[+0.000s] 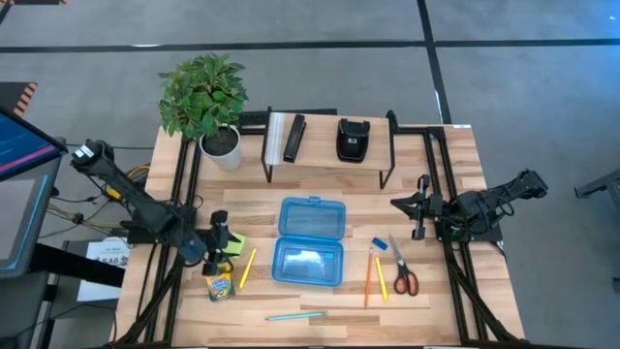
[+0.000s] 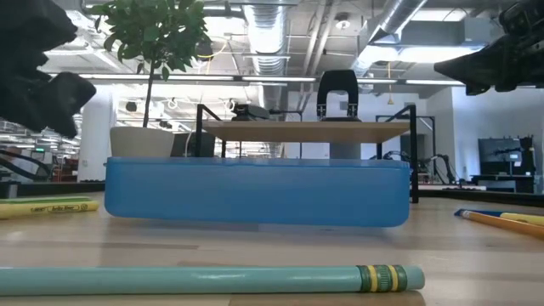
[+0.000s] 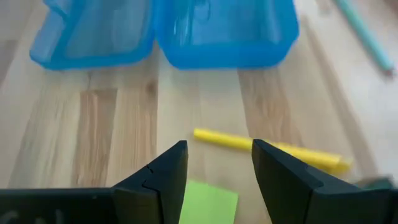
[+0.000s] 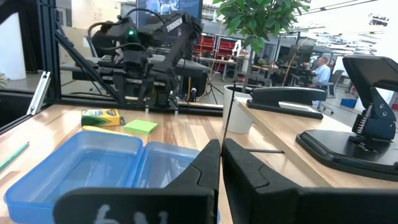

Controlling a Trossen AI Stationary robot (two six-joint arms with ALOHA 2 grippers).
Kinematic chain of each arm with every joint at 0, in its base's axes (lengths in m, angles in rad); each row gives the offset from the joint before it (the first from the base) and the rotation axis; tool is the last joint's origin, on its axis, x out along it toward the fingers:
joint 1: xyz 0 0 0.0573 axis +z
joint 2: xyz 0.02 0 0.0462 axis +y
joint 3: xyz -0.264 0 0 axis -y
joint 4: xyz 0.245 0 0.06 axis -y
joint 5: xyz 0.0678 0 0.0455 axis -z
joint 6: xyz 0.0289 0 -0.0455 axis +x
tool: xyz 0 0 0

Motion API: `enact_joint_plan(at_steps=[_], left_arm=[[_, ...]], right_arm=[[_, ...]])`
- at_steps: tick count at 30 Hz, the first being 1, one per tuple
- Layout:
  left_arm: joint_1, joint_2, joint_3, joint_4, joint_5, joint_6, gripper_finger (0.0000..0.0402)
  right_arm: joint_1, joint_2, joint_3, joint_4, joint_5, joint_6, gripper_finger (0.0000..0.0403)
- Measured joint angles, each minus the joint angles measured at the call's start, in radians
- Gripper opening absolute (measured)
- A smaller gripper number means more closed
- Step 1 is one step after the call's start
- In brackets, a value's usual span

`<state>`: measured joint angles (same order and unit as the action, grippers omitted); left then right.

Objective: Pack school essentials
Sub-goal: Put the green sticky notes into the blue supply box

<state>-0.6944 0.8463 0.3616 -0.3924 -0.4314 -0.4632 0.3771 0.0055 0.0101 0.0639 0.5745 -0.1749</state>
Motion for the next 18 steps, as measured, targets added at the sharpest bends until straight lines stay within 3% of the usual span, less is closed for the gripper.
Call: enact_joint_plan(at_steps=[7, 18], left_arm=[[-0.035, 0.175, 0.060, -0.148, 0.012, -0.078, 0.0168], [-0.037, 0.356, 0.117, -0.132, 0.099, -0.074, 0.0169]], right_arm=[[0.000, 0.000, 0.000, 0.000, 0.000, 0.000, 0.0043], [0.000, 0.000, 0.000, 0.000, 0.000, 0.000, 0.0043]])
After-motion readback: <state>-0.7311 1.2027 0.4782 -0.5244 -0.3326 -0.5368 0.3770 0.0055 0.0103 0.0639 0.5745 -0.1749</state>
